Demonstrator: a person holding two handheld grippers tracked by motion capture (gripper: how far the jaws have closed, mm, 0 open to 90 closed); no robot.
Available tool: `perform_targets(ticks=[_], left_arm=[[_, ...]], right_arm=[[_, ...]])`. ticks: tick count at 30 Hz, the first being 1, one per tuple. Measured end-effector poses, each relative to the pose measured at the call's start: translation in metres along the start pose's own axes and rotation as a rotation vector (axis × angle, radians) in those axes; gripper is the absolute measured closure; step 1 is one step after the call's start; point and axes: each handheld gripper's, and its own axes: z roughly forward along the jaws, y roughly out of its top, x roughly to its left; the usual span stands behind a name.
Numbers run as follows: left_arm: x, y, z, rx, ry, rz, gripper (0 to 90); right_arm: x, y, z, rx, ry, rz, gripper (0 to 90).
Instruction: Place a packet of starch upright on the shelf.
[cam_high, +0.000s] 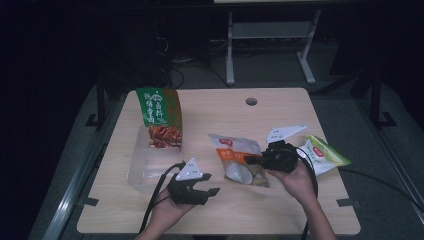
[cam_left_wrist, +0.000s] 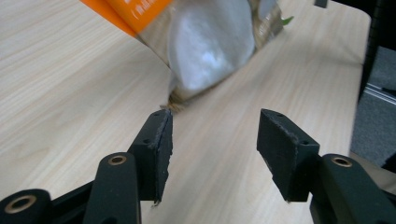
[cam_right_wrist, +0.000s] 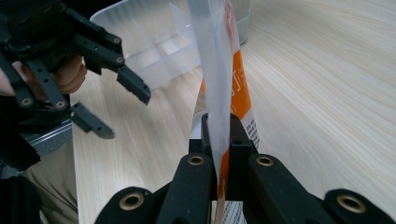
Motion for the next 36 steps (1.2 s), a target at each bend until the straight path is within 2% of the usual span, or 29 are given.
perform_targets(ticks=[8,11,13,16,19,26,36], left_arm=[[-0.007,-0.009,-0.01,0.009,-0.012,0.023,38.5],[-0.011,-0.013,-0.013,0.011,-0.021,0.005,37.0],[-0.012,-0.016,-0.015,0.017,-0.016,0.017,36.0],[-0.013,-0.02,-0.018,0.015,-0.013,0.024,35.1],[-0.015,-0.024,-0.021,0.009,-0.015,0.012,34.0],[-0.02,-0.028,-0.027,0.014,-0.011,0.03,33.0],[-0.022,-0.035,-0.027,0.018,-0.013,0.033,31.2]], right_arm=[[0.004,0.018,-0.006,0.003,-0.005,-0.004,90.0],[0.005,0.025,-0.007,-0.002,-0.002,-0.003,90.0],[0.006,0.029,-0.006,-0.001,0.003,-0.004,90.0],[0.007,0.037,-0.005,-0.004,0.009,-0.003,90.0],[0.009,0.046,-0.001,-0.006,0.014,-0.013,90.0],[0.017,0.071,0.006,-0.01,0.034,-0.031,90.0],[0.028,0.11,0.018,-0.009,0.057,-0.077,90.0]])
